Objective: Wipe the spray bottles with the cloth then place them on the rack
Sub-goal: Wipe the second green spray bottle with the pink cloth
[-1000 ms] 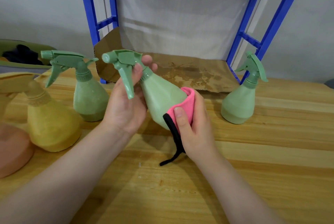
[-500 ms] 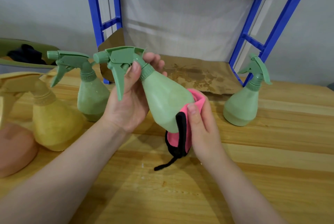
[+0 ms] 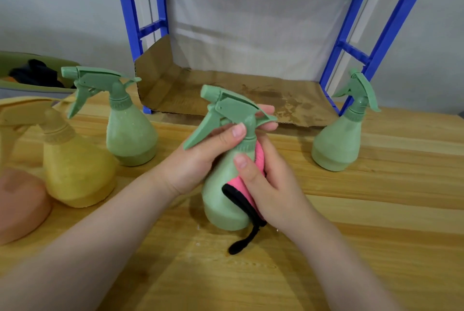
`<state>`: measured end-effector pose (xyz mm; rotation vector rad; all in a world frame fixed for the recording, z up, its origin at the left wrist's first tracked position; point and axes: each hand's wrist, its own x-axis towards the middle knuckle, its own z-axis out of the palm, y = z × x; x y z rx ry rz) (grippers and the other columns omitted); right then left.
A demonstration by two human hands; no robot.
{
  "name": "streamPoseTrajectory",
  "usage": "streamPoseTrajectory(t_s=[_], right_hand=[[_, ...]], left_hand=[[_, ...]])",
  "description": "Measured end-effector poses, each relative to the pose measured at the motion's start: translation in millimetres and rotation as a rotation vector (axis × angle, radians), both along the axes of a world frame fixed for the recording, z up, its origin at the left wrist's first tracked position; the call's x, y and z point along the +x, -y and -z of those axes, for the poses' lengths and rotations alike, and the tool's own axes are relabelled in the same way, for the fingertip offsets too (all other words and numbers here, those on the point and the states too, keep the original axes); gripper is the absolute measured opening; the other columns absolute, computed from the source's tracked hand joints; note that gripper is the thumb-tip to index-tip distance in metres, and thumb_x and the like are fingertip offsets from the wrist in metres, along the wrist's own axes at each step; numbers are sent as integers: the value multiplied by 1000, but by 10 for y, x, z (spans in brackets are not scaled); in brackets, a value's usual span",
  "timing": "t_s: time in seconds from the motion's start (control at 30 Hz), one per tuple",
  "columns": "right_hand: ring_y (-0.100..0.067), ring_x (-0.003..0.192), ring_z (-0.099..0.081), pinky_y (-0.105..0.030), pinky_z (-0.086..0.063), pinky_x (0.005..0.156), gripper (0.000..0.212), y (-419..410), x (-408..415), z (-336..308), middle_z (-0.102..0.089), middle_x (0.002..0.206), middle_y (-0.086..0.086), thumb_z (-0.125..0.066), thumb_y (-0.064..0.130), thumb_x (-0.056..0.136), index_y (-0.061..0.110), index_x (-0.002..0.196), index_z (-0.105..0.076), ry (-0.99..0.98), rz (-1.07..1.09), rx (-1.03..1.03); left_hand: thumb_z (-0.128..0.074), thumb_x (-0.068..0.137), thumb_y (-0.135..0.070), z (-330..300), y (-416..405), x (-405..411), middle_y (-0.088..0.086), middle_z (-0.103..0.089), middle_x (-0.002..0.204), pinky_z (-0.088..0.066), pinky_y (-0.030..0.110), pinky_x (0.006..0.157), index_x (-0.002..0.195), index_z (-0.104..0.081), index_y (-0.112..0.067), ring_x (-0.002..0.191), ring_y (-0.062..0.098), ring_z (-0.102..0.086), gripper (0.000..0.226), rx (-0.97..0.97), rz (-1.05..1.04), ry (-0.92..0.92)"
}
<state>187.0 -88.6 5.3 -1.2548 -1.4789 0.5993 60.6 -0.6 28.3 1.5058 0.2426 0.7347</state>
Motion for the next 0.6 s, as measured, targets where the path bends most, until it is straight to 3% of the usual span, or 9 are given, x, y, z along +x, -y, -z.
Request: streamPoseTrajectory(t_s=[0.07, 0.13, 0.2, 0.27, 0.37, 0.47, 0.53, 0.6], right_hand=[[-5, 109, -65, -29, -53, 91, 35, 1, -23, 2, -67, 114, 15, -48, 52, 92, 36, 123, -51, -45, 46, 25], [-3, 103, -65, -23, -52, 85, 32, -3, -38, 6, -67, 109, 17, -47, 51, 93, 34, 119, -53, -50, 107, 73], [-4, 99, -66, -23, -52, 82, 29, -13, -52, 18, -68, 104, 14, -46, 51, 94, 32, 114, -55, -35, 198, 126], [-4, 94, -65, -22, -52, 78, 29, -19, -66, 26, -67, 97, 13, -46, 51, 95, 29, 110, -57, -17, 302, 174], [-4, 90, -63, -17, -47, 73, 34, -14, -90, 53, -64, 93, 16, -44, 50, 97, 21, 110, -56, 39, 413, 193], [-6, 77, -60, -26, -48, 66, 37, -11, -71, 80, -60, 83, 12, -41, 58, 94, 24, 99, -54, 117, 458, 131], [-6, 88, -64, -34, -53, 75, 41, -19, -52, 79, -66, 96, 10, -43, 62, 92, 26, 109, -56, 129, 388, 91], [-4, 113, -59, -31, -51, 94, 52, -24, -24, 70, -63, 120, 13, -47, 63, 90, 30, 130, -53, 123, 285, 75]], left_hand=[[-56, 89, -52, 7, 53, 29, -9, -73, 113, -50, 24, 93, 119, -65, -25, 110, 6, -65, 42, 20, -104, -159], [-66, 78, -66, 12, 106, 58, -17, -74, 105, -52, 22, 92, 110, -69, -31, 101, -2, -67, 47, 25, -214, -185], [-66, 73, -47, -36, 156, 90, -23, -74, 86, -53, 12, 78, 95, -68, -30, 85, -8, -68, 28, 4, -303, -65], [-61, 75, -33, -99, 200, 146, -20, -75, 84, -50, 9, 72, 94, -68, -24, 83, -5, -69, 22, -19, -304, 4], [-60, 82, -28, -78, 219, 194, -6, -77, 92, -53, 14, 75, 99, -72, -14, 88, 4, -72, 26, -92, -265, 40], [-61, 84, -29, 15, 207, 215, 5, -76, 101, -56, 24, 84, 101, -74, -11, 95, 14, -72, 28, -181, -276, 63], [-61, 83, -32, 49, 180, 211, 7, -76, 100, -56, 29, 87, 100, -74, -12, 95, 18, -71, 29, -255, -292, 107], [-59, 85, -33, 41, 141, 197, 7, -75, 97, -56, 30, 84, 99, -73, -11, 92, 18, -70, 30, -331, -302, 174]])
